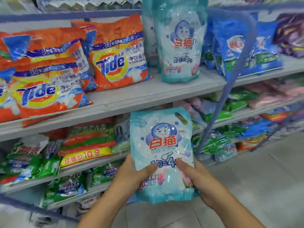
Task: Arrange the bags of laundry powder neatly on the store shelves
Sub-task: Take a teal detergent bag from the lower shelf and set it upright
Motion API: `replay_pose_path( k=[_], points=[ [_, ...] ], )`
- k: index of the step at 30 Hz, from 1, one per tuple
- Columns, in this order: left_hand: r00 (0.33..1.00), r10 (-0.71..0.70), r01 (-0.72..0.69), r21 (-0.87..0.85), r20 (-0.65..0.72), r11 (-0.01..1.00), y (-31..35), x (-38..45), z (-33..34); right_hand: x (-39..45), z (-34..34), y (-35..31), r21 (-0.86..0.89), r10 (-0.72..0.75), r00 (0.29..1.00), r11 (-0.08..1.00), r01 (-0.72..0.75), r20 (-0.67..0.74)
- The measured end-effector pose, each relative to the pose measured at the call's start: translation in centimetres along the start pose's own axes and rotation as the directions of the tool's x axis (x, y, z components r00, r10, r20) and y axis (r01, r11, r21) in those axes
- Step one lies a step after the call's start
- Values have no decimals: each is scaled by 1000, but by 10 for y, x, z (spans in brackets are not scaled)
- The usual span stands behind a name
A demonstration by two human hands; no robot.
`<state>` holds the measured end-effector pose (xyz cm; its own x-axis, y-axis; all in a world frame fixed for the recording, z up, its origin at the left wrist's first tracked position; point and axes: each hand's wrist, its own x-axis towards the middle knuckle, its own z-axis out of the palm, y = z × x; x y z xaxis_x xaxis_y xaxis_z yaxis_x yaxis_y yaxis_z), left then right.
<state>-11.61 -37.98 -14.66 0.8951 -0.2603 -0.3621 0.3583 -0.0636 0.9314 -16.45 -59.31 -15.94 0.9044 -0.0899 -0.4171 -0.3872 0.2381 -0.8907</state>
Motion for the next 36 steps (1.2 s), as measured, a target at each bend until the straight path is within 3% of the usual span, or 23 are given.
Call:
replay_pose_path(
  k=[7,19,26,30,36],
  points=[
    [979,199,-197,44,-33,979,74,2,66,-12,-53,-84,-72,-247,968,967,244,-35],
    [835,550,-540,171,-19,824,223,121,70,108,-65,-242,-230,-566,820,790,568,85],
    [824,560,-529,236,-86,815,225,203,87,174,-76,-271,-447,-539,840,737,507,63],
    [840,530,-490,262,-111,832,213,223,93,199,-79,-267,-397,-513,857,776,490,55],
    [779,605,-509,399,-162,762,231,233,101,223,-88,-285,-380,-569,813,731,567,120]
  ],
)
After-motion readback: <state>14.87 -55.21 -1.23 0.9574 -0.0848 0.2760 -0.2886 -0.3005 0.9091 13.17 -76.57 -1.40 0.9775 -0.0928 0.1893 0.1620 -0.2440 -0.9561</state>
